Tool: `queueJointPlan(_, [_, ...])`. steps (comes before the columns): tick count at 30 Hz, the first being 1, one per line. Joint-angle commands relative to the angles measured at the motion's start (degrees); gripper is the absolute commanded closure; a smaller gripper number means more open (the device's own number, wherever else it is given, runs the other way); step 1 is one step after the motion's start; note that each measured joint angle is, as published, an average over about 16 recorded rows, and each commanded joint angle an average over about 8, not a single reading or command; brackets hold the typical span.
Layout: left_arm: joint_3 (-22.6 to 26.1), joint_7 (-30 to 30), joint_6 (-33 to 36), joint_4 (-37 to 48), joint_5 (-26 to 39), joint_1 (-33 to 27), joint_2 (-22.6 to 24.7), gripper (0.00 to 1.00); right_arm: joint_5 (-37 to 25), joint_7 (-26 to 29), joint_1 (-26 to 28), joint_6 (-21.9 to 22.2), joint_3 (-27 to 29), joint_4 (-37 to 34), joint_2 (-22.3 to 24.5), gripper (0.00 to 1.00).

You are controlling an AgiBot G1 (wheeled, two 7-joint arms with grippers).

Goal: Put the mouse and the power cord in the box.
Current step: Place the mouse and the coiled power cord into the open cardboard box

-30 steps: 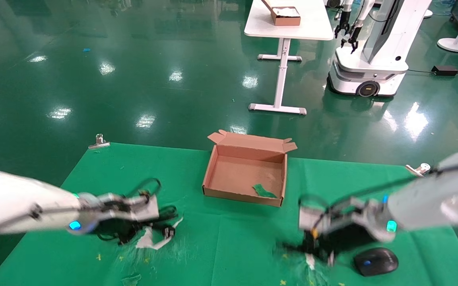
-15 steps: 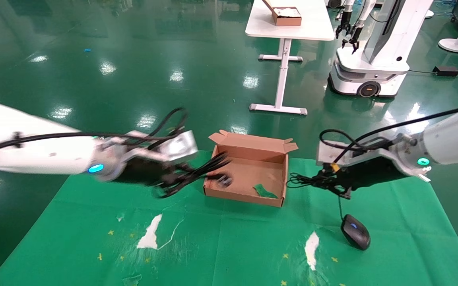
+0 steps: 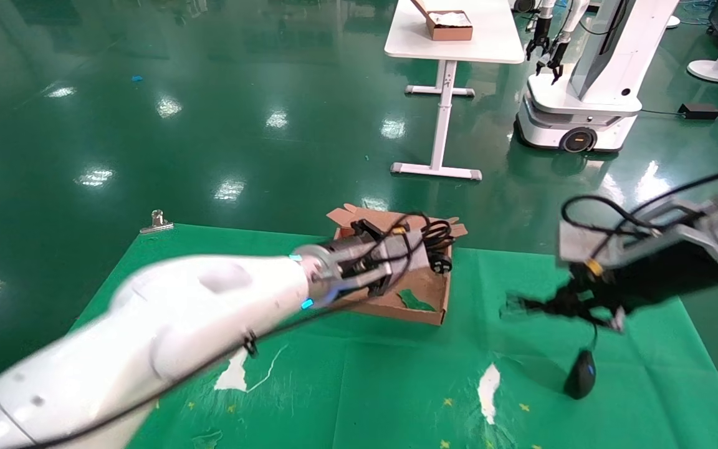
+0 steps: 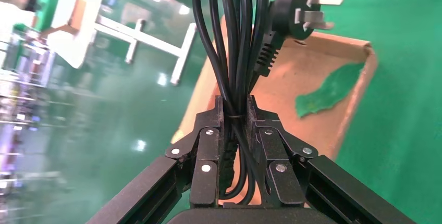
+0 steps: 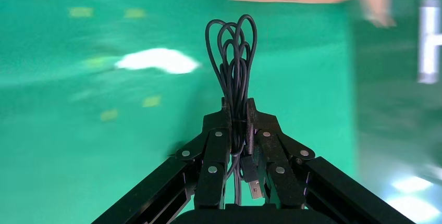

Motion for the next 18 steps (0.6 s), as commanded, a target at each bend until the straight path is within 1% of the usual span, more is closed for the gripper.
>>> queueJointPlan(1, [4.18,-2.58,-4.87,0.17,2.82,0.80,0.22,0.95,0.39,2.35,-0.06,-3.99,-0.22,3.79,1.70,1.00])
queueJointPlan(4, [8.78,-6.61,-8.65,1.06,4.96,0.20,0.29,0.57,2.70,7.62,-1.74,-4.69,-1.01,12.57,5.39,1.00])
queueJointPlan(8, [13.40,-11.59,-11.49,1.79,7.03,-0.83,0.30,0.07,4.72,16.23,-3.59,-4.03,-1.99,26.03,10.37,1.00])
queueJointPlan(9, [14.31,-12.78,-11.83,1.89,7.39,-1.11,0.29,0.00,4.63,18.57,-3.84,-3.71,-2.16,29.32,11.43,1.00])
queueJointPlan(11, [16.00,-15.06,-12.26,1.99,8.11,-1.67,0.29,0.00,3.28,23.54,-4.07,-2.73,-2.45,35.22,13.07,1.00])
queueJointPlan(13, [17.49,-17.19,-12.53,2.00,8.83,-2.19,0.28,0.00,1.07,27.91,-3.92,-1.68,-2.76,39.48,13.77,1.00])
queueJointPlan(16, [19.38,-20.08,-12.76,1.92,9.91,-2.84,0.27,0.00,-2.36,32.37,-3.15,-0.46,-3.29,42.68,13.45,1.00])
queueJointPlan(18, [20.49,-21.93,-12.75,1.87,10.44,-3.16,0.25,0.00,-3.91,33.71,-2.44,0.05,-3.64,43.16,12.67,1.00])
